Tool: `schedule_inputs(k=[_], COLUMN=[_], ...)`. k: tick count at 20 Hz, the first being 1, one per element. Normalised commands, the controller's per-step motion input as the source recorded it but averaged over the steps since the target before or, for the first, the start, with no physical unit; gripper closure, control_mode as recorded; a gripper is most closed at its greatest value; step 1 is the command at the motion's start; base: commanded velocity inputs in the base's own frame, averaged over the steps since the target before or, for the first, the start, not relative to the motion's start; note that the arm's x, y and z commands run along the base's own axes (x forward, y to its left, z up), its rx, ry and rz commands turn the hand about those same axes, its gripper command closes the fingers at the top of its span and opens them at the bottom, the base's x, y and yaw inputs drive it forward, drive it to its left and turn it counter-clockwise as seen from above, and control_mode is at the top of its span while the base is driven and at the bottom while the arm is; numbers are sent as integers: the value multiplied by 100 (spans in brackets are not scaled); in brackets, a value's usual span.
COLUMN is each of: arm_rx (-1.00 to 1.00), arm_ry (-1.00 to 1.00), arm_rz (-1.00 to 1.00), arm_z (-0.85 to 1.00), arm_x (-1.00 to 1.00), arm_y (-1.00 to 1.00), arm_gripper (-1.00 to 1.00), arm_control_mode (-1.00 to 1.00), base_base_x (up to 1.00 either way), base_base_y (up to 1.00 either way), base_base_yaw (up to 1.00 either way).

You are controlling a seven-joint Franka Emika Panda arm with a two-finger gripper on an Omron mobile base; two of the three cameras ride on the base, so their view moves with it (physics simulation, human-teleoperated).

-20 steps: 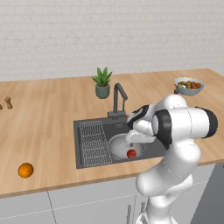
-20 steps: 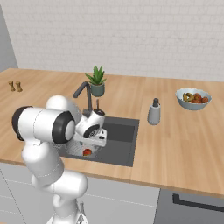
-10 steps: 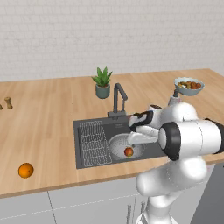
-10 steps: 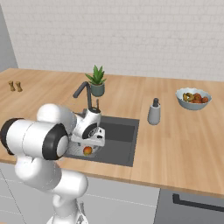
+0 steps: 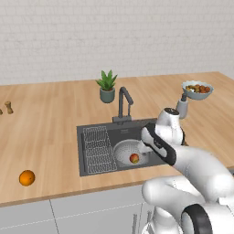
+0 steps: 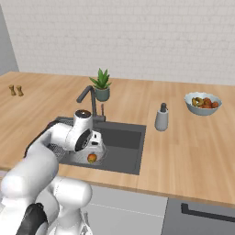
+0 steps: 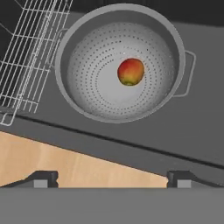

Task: Put the colander in the sink, put the apple, orange in the colander, and turn on the sink faucet and pour water over the colander.

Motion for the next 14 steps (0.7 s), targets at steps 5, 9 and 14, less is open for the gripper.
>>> schedule_inputs(k=[5, 9, 14], arm_rx=[-5, -3, 2], arm_ry=[-16, -15, -2], arm_rz=[-3, -17, -9], arm_z=[52, 41, 44], arm_x=[-52, -15, 1], arm_y=[61, 93, 94], arm_gripper=[-100, -100, -100], arm_control_mode=[-100, -100, -100], base_base_x=[0, 0, 0], base_base_y=[0, 0, 0], base_base_yaw=[0, 0, 0])
